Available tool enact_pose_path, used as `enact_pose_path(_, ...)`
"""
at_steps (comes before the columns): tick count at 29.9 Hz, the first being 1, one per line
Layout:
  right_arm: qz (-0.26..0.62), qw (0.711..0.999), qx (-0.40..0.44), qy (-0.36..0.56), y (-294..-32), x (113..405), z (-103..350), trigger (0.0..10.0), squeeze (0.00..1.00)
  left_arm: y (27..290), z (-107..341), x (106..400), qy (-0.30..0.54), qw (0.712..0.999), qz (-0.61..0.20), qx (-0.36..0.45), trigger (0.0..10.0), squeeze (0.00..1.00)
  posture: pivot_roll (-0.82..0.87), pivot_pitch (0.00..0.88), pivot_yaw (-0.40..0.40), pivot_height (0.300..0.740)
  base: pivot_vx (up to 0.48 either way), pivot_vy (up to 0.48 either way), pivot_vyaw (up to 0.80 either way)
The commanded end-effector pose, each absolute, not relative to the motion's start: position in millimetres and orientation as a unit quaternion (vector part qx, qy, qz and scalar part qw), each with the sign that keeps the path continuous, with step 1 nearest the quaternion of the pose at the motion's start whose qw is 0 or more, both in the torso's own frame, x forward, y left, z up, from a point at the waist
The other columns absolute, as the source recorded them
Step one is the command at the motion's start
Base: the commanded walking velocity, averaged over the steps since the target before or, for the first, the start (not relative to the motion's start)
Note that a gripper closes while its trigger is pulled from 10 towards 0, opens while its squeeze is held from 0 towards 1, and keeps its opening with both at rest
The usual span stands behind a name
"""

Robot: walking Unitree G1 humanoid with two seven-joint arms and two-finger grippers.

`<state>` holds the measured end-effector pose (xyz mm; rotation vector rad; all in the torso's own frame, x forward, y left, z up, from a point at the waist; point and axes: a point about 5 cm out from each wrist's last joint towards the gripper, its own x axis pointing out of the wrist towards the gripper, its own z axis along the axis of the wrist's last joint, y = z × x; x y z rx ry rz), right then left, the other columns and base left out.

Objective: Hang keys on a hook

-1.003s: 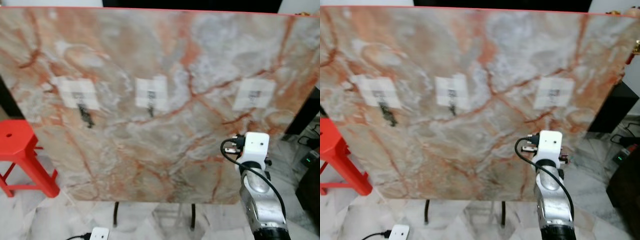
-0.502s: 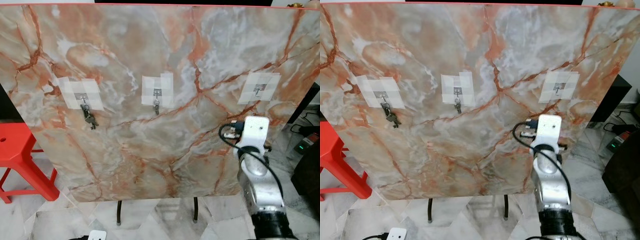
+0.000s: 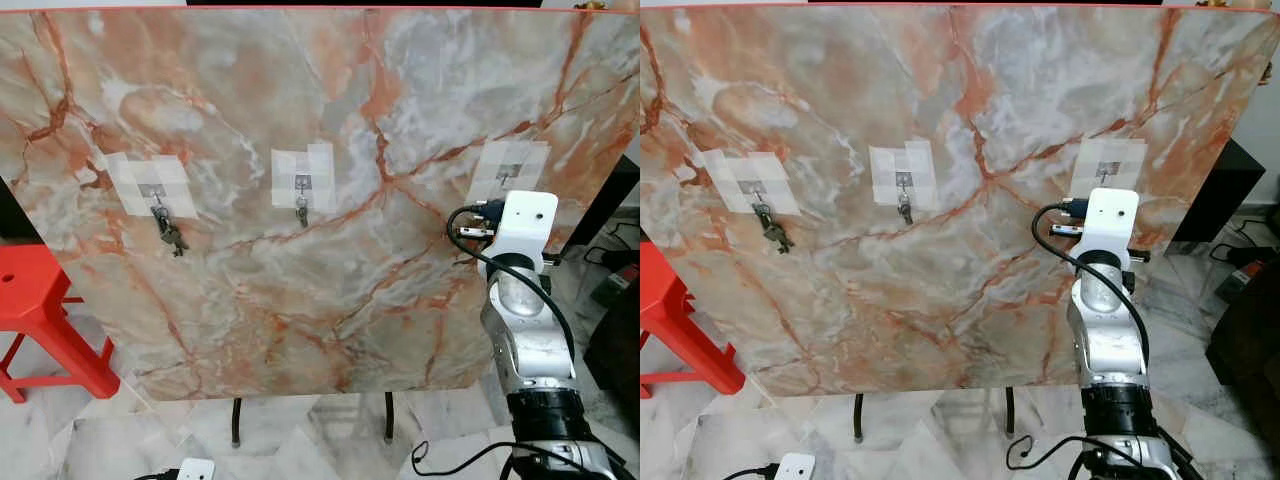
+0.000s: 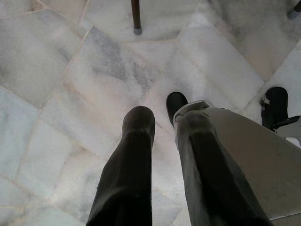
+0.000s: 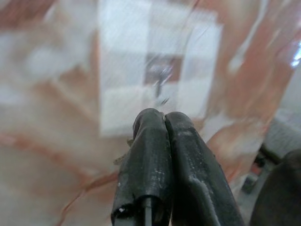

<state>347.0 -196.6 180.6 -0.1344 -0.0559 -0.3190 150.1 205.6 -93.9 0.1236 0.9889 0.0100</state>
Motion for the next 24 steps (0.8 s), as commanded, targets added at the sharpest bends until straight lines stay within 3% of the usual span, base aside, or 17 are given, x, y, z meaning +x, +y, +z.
enact_pose_path(1, -0.169, 0.981, -0.077, -0.054, -200.6, 350.2, 194.3, 10.0, 0.00, 204.7, -98.2, 140.2, 0.493, 0.868, 0.000, 0.059, 10.0, 0.00, -0.06, 0.000, -0.019, 0.740, 0.000, 0.000, 0.00)
enact_pose_path(12, -0.182, 0.976, -0.085, -0.078, -207.3, 362.5, 214.5, 10.0, 0.00, 205.9, -97.8, 141.1, 0.493, 0.868, 0.002, 0.059, 10.0, 0.00, -0.06, 0.000, -0.010, 0.740, 0.000, 0.000, 0.00)
enact_pose_path(24, -0.106, 0.988, -0.090, -0.066, -190.7, 377.7, 220.2, 10.0, 0.00, 206.6, -97.5, 141.5, 0.492, 0.869, 0.004, 0.061, 10.0, 0.00, -0.05, 0.000, -0.006, 0.740, 0.000, 0.000, 0.00)
